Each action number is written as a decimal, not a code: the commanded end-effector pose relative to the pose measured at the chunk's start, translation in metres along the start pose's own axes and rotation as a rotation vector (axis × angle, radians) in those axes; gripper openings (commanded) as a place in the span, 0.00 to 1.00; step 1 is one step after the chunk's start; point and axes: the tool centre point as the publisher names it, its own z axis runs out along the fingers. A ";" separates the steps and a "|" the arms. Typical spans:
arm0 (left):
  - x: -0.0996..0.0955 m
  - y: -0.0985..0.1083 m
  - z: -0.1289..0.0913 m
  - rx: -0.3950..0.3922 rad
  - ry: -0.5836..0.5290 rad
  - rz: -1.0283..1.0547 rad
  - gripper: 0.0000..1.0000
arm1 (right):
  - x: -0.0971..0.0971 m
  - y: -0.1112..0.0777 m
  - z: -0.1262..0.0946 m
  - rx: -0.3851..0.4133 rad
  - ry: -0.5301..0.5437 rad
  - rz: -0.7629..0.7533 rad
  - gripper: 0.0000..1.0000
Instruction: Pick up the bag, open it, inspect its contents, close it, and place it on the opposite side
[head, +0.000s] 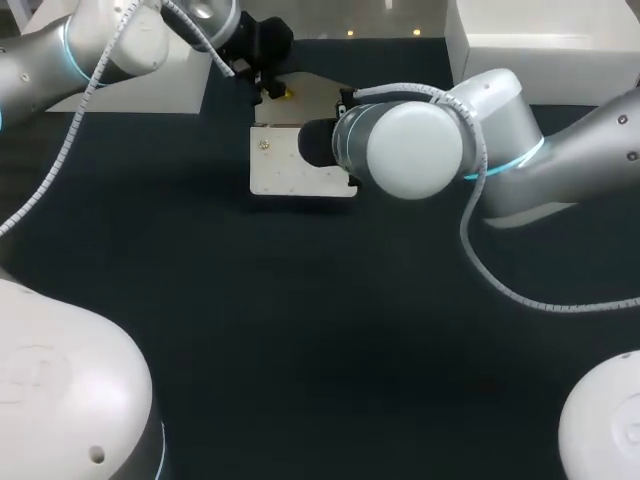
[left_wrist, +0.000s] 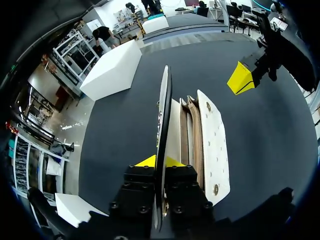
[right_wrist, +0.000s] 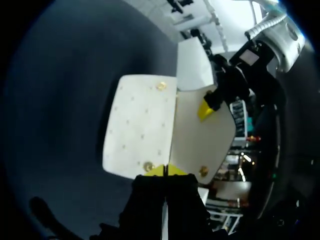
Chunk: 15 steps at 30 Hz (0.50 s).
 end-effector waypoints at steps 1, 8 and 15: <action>0.002 0.000 -0.008 -0.004 -0.004 -0.010 0.00 | -0.014 0.002 0.022 -0.014 0.008 -0.003 0.00; 0.002 0.000 -0.012 0.002 -0.012 -0.029 0.00 | -0.020 -0.001 0.044 -0.019 0.018 0.012 0.00; 0.003 -0.003 -0.014 0.013 -0.014 -0.034 0.00 | -0.027 -0.002 0.060 -0.018 0.034 0.006 0.00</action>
